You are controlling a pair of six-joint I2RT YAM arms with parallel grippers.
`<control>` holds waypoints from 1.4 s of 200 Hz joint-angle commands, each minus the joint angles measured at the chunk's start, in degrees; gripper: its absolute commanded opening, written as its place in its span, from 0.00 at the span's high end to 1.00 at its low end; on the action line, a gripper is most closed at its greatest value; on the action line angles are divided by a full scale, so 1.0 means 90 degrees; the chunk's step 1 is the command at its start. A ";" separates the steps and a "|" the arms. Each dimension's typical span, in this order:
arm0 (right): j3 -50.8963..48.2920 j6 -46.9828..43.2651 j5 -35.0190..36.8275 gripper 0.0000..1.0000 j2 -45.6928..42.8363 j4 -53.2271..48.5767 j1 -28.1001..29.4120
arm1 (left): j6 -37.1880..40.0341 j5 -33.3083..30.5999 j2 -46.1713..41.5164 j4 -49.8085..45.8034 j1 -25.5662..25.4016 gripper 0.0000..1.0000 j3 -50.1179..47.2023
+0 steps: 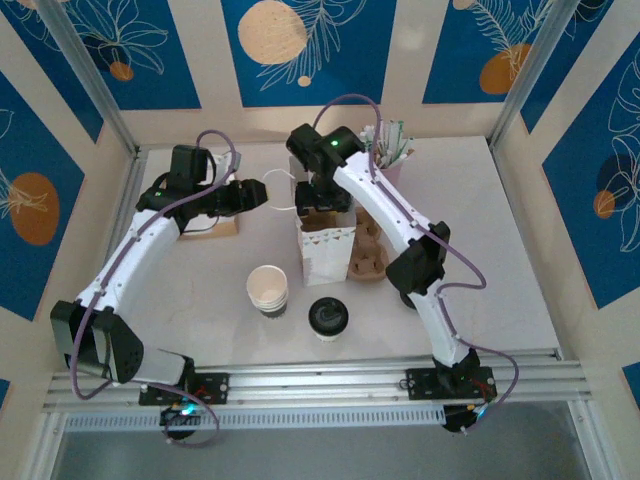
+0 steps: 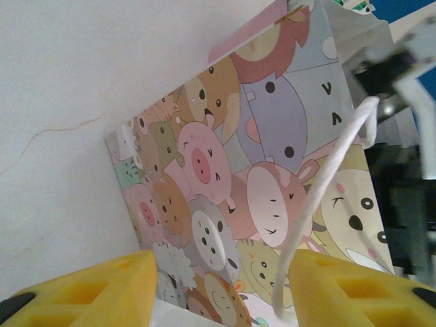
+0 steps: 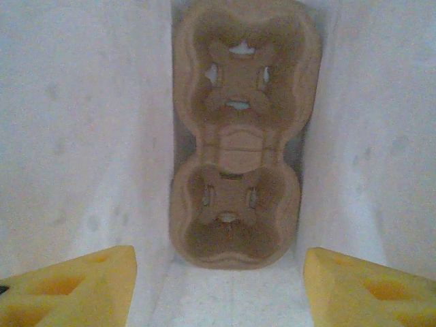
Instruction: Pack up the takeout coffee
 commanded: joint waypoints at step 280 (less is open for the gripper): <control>-0.7846 -0.0359 -0.1522 0.01 -0.8680 0.4703 -0.1866 | -0.1317 0.0085 -0.3658 0.0951 0.0081 0.00 -0.1357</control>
